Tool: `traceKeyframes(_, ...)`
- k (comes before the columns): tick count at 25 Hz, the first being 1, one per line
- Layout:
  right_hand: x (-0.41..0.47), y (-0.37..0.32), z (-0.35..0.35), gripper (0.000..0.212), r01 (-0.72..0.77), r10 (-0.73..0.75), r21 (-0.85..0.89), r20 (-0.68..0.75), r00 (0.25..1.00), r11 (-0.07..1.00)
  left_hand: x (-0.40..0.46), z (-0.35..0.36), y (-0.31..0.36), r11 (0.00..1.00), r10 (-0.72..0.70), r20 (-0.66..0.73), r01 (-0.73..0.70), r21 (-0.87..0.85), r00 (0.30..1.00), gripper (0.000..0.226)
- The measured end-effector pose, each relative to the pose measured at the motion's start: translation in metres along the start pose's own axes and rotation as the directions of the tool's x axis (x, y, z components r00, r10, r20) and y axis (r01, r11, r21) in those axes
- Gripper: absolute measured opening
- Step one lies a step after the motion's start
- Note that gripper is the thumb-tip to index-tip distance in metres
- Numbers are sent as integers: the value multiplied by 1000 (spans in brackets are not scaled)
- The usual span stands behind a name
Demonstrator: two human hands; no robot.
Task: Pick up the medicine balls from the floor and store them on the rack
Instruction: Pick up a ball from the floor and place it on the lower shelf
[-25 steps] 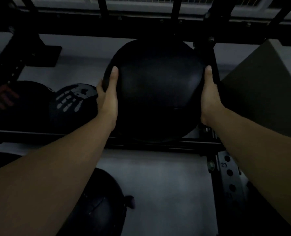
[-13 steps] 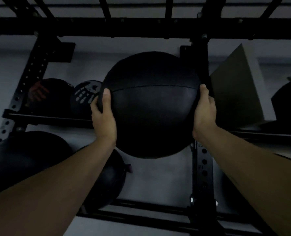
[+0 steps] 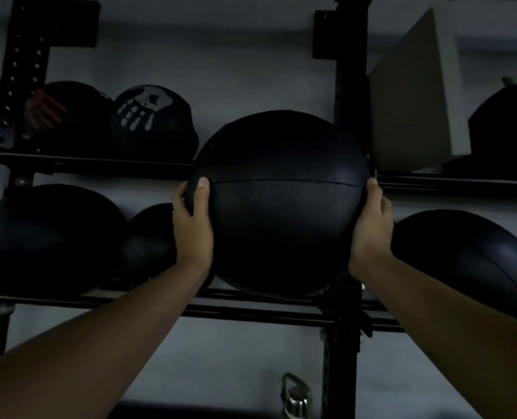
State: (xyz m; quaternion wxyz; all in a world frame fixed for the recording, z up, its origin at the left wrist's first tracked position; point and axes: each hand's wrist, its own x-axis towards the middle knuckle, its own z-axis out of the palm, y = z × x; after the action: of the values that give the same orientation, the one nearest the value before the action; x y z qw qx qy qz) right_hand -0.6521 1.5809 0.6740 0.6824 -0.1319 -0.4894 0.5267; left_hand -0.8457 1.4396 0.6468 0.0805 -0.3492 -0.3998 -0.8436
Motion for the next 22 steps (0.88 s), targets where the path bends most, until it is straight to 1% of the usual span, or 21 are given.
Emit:
traceKeyframes(1, -1, 4, -5, 41, -8, 7, -19, -9, 1000, 1000, -4, 0, -7, 1000, -20, 0, 20, -6, 1000, 71)
traceKeyframes(4, -4, 19, -14, 28, -36, 34, -64, -26, 999, 997, -13, -2, -25, 996, -83, 8, 83, -19, 996, 69)
traceKeyframes(8, 0, 45, -15, 27, -75, 72, -71, -57, 996, 995, -9, -4, -45, 993, -117, 4, 117, 1, 993, 81)
traceKeyframes(10, 8, 61, -9, 32, -95, 90, -70, -65, 994, 993, -1, -4, -59, 991, -132, 3, 132, 18, 991, 84)
traceKeyframes(13, 27, 85, 7, 54, -116, 113, -75, -55, 992, 990, 18, -6, -82, 984, -171, -35, 173, 42, 985, 89)
traceKeyframes(14, 34, 95, 12, 59, -111, 106, -103, -55, 993, 988, 24, -6, -91, 981, -186, -42, 188, 50, 982, 89)
traceKeyframes(16, 51, 119, 15, 59, -50, 41, -177, -51, 998, 983, 33, -4, -106, 981, -180, -5, 180, 75, 984, 92)
traceKeyframes(17, 59, 133, 11, 57, -1, -6, -213, -35, 999, 977, 37, 0, -115, 983, -150, 35, 145, 111, 988, 92)
traceKeyframes(19, 73, 156, -1, 54, 141, -143, -276, 12, 990, 951, 44, 14, -134, 971, -32, 165, -8, 238, 986, 89)
traceKeyframes(20, 80, 164, -6, 51, 246, -241, -310, 55, 969, 918, 50, 22, -143, 951, 18, 245, -92, 295, 969, 87)
traceKeyframes(21, 87, 166, -6, 49, 382, -355, -360, 142, 924, 851, 59, 30, -153, 934, 44, 300, -146, 326, 953, 85)
traceKeyframes(22, 97, 168, -2, 48, 520, -445, -410, 270, 854, 749, 71, 37, -162, 929, 47, 318, -159, 335, 947, 84)
